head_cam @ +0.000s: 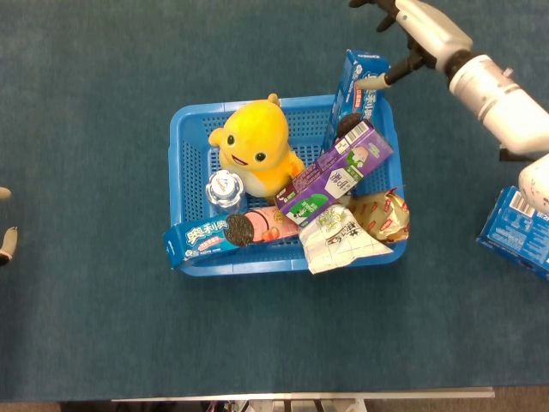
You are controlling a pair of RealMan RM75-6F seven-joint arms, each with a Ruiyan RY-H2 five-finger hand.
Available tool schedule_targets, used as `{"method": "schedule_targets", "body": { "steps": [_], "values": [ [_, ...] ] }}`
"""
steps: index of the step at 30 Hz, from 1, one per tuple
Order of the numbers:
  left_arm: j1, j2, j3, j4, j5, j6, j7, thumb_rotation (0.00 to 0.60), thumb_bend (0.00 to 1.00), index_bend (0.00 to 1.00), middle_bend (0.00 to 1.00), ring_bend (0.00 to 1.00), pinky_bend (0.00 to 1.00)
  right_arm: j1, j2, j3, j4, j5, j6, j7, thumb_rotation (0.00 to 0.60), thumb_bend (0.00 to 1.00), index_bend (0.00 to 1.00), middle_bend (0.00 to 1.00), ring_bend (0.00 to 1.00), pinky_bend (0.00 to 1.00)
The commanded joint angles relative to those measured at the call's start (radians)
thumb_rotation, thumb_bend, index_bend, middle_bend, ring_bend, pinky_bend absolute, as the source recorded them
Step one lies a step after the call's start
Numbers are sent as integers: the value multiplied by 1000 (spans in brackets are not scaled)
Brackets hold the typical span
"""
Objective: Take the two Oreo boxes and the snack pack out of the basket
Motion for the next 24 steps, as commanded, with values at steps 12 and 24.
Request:
{"method": "schedule_targets", "body": {
  "steps": [12, 24],
  "values": [
    [-6, -7, -2, 1, 9, -2, 7, 600, 343, 317, 192, 109, 358, 14, 66, 16, -18, -124, -145, 428, 600, 0, 67, 189, 73, 270],
    [-3, -12, -1, 5, 5, -4, 7, 600, 344, 317, 192, 109, 358, 68, 114, -136, -3, -299, -139, 608, 600, 0, 179, 253, 115, 270]
  ]
}}
